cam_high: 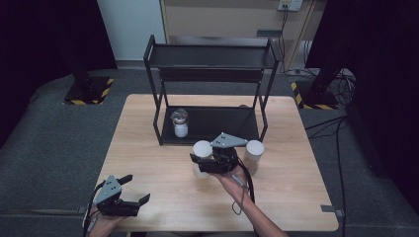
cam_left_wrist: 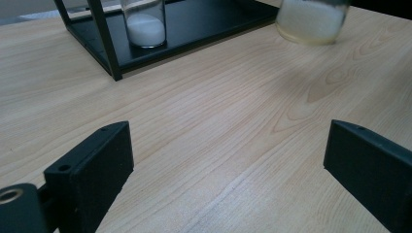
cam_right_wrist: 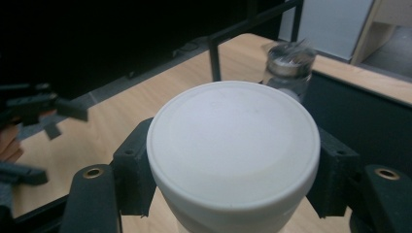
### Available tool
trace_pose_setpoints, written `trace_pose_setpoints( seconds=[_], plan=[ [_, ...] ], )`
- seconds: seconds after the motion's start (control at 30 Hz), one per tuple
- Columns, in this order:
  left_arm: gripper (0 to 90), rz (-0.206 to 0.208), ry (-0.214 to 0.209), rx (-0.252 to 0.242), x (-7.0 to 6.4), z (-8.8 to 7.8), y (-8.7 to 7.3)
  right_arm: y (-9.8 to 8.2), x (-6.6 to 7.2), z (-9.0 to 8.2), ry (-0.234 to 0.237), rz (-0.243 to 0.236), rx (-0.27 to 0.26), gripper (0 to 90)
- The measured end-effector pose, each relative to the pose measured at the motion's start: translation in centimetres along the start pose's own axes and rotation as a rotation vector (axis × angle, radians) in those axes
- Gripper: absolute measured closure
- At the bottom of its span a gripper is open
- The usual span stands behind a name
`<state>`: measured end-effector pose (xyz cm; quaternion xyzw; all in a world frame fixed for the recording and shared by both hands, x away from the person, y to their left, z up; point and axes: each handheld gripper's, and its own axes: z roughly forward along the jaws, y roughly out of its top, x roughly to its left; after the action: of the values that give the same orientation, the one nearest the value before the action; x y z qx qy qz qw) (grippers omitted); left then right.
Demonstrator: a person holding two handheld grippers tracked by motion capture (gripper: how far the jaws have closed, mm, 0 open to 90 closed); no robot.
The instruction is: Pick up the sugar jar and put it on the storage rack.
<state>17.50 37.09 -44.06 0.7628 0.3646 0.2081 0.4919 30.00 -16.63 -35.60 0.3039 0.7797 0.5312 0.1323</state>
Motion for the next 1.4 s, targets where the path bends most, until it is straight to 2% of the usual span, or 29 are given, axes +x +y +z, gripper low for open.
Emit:
trace_pose_setpoints(
  seconds=[0.17,0.37,0.47,0.57,0.7,0.83,0.9,1.03,1.13,1.23,1.4],
  plan=[
    [2.9,0.000,0.002,-0.001,0.0,-0.1,0.0,1.8,-0.7,1.1,-0.045,0.002,-0.013,32.8],
    [2.9,-0.003,0.001,-0.002,0.0,-0.1,-0.1,3.0,-1.2,2.4,-0.083,-0.002,-0.011,32.7],
    [3.0,-0.003,0.001,-0.002,0.0,-0.1,-0.1,3.7,-1.5,3.2,-0.104,0.016,-0.008,32.8],
    [3.0,-0.003,0.000,-0.003,0.0,-0.1,-0.1,4.8,-1.5,4.4,-0.148,0.012,-0.001,32.8],
    [3.0,-0.003,-0.001,-0.004,0.1,-0.1,-0.1,5.4,-1.7,5.1,-0.174,0.023,-0.001,32.8],
    [3.0,-0.004,-0.002,-0.003,0.1,-0.1,-0.1,6.3,-2.5,6.4,-0.213,0.048,-0.001,32.8],
    [3.0,-0.004,-0.001,-0.004,0.0,-0.1,-0.1,6.5,-2.6,6.6,-0.222,0.051,-0.002,32.8],
    [3.1,-0.004,-0.002,-0.004,0.1,-0.1,-0.1,6.8,-3.1,7.7,-0.270,0.065,-0.012,32.8],
    [3.1,-0.004,-0.001,-0.005,0.1,-0.1,-0.1,6.9,-3.4,8.0,-0.278,0.063,-0.008,32.8],
    [3.0,-0.006,-0.001,-0.005,0.1,-0.1,-0.1,6.8,-4.1,8.7,-0.305,0.074,-0.004,32.8],
    [3.1,-0.009,-0.002,-0.006,0.1,-0.1,-0.1,6.6,-4.5,9.6,-0.342,0.080,0.002,32.8]
  ],
)
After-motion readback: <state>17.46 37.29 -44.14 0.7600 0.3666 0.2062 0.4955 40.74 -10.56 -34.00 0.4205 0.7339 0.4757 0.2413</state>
